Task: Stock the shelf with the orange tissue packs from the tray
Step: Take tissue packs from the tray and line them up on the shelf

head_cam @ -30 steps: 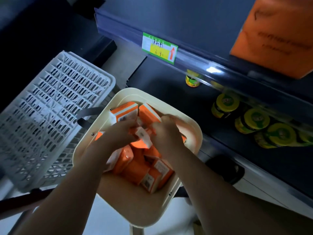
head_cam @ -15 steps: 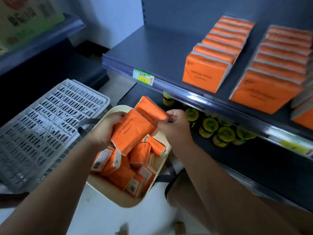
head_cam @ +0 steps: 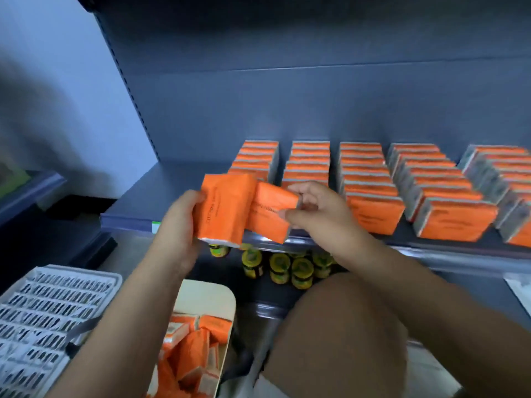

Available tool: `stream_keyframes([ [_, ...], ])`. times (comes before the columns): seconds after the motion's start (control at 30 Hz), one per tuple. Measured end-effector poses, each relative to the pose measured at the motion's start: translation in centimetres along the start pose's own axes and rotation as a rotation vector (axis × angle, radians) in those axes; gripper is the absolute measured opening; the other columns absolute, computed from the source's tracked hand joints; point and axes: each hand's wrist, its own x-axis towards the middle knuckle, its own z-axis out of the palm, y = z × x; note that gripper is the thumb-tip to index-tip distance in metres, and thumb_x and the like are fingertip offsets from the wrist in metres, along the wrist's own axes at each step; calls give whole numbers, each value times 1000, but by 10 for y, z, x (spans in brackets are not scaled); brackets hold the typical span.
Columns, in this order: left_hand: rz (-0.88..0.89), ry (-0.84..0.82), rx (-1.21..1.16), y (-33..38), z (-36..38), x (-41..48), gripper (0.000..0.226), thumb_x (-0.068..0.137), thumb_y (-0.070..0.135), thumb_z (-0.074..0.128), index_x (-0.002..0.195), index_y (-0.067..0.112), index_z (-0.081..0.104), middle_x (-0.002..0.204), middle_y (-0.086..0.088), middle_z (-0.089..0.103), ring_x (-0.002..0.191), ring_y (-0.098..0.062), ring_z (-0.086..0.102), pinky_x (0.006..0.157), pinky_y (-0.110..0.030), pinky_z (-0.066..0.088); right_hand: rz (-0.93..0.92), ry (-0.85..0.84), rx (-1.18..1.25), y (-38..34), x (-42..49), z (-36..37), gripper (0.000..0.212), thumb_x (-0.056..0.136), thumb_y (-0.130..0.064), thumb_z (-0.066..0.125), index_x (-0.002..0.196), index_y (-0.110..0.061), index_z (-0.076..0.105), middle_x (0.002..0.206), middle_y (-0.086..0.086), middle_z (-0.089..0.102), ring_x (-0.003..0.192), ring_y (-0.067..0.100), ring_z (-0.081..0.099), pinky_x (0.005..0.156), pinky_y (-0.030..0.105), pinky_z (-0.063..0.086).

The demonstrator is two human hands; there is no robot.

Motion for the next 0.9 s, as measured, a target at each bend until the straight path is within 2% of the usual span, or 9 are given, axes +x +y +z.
stream_keyframes([
  [0.1, 111, -92, -65, 31, 38, 4, 19, 100, 25, 51, 104, 14, 66, 91, -6, 71, 85, -21, 68, 77, -36, 52, -71, 72, 12, -6, -4, -23, 40, 83, -4, 83, 113, -26, 70, 95, -4, 77, 92, 12, 73, 91, 43, 60],
  [0.2, 238, -199, -25, 55, 76, 10, 17, 96, 27, 63, 106, 15, 68, 95, -7, 71, 86, -21, 67, 75, -34, 53, -73, 140, 49, -8, -2, -42, 49, 74, -28, 85, 120, -31, 70, 105, 0, 75, 102, 18, 73, 97, 51, 58],
  [0.3, 267, -255, -30, 67, 115, 18, 23, 94, 27, 72, 111, 12, 67, 93, -10, 72, 80, -21, 67, 71, -33, 55, -69, 219, 89, -6, 9, -65, 45, 78, -21, 84, 121, -29, 70, 100, 4, 74, 99, 25, 74, 96, 56, 58],
  [0.4, 213, -273, -42, 68, 153, 42, 16, 102, 29, 63, 110, 17, 66, 99, -9, 72, 90, -25, 69, 77, -42, 56, -51, 284, 78, -5, 23, -87, 36, 84, -19, 82, 113, -35, 69, 86, -15, 71, 94, 17, 75, 92, 48, 61],
  [0.47, 122, -270, -101, 66, 178, 56, 17, 104, 29, 56, 111, 17, 66, 102, -6, 75, 93, -24, 73, 75, -42, 61, -37, 316, 57, -4, 34, -102, 38, 82, -22, 84, 115, -32, 69, 98, -9, 72, 94, 16, 74, 87, 36, 62],
  [0.57, 28, -250, -157, 63, 212, 71, 21, 104, 26, 52, 90, 20, 66, 74, 3, 75, 71, -17, 72, 63, -32, 59, -54, 331, 5, -4, 48, -122, 34, 84, -12, 83, 109, -28, 67, 97, -2, 67, 82, 13, 69, 68, 22, 54],
  [0.7, 185, -321, -169, 57, 226, 108, 37, 90, 16, 40, 61, 20, 62, 60, 5, 58, 55, -14, 55, 66, -29, 46, -46, 386, -4, 7, 70, -143, 30, 77, -16, 82, 104, -22, 72, 94, 5, 72, 84, 23, 74, 80, 44, 62],
  [0.8, 306, -271, -108, 60, 219, 145, 27, 72, 16, 45, 85, 13, 68, 69, 1, 61, 59, -15, 54, 57, -23, 40, -22, 387, -26, 14, 92, -154, 31, 83, -10, 81, 112, -19, 72, 100, 7, 75, 87, 20, 76, 77, 40, 61],
  [0.9, 387, -149, -15, 64, 214, 185, 41, 64, 10, 51, 99, 13, 73, 83, -6, 68, 72, -20, 59, 64, -28, 45, -10, 381, -38, 13, 118, -163, 36, 87, -6, 79, 120, -16, 70, 107, 8, 75, 93, 21, 76, 82, 39, 63],
])
